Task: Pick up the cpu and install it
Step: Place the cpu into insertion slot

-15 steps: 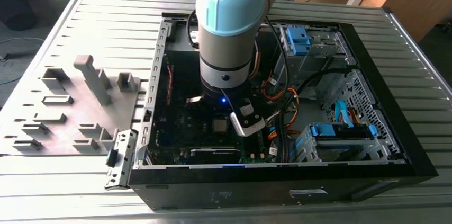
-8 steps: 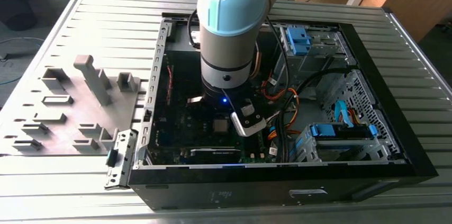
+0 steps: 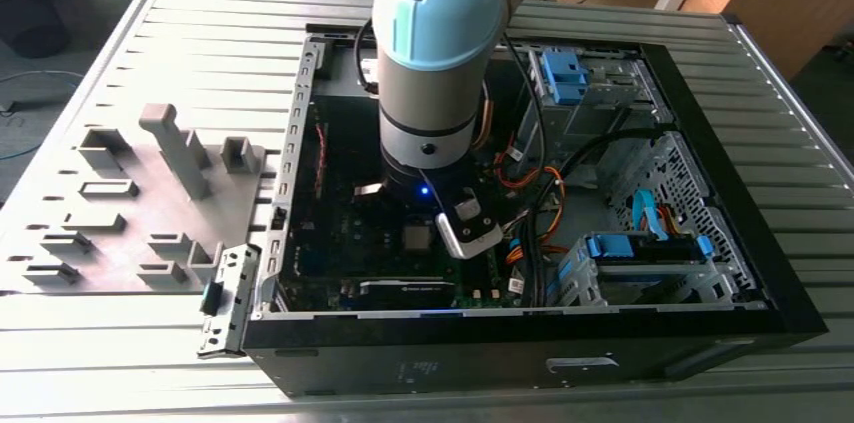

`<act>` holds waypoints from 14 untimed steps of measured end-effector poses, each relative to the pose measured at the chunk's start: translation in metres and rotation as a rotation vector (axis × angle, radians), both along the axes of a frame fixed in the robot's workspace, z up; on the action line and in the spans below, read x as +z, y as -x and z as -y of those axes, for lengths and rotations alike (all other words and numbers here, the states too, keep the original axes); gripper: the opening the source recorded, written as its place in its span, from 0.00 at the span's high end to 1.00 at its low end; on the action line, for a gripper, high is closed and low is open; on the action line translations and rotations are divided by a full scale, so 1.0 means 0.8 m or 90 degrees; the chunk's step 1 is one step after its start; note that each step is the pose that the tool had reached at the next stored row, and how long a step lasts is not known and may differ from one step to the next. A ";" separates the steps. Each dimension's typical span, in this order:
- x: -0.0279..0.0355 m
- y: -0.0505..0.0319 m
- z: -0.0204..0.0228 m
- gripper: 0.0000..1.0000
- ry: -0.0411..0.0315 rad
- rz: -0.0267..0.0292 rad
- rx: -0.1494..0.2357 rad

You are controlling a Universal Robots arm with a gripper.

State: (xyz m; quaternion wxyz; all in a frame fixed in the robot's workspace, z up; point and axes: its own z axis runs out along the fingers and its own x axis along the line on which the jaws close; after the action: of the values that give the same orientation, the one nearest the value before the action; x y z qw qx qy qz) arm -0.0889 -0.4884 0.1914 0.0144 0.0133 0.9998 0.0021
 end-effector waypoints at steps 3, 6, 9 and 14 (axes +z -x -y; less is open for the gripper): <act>-0.0002 0.000 0.0007 0.53 -0.0002 0.0001 0.000; -0.0002 0.000 0.0008 0.53 -0.0004 0.0001 0.000; -0.0006 0.000 0.0007 0.53 -0.0003 0.0000 0.000; -0.0018 0.000 -0.0003 0.53 -0.0002 0.0000 0.000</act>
State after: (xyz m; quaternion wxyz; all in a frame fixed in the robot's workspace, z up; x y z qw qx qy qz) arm -0.0892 -0.4882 0.1900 0.0144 0.0133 0.9998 0.0022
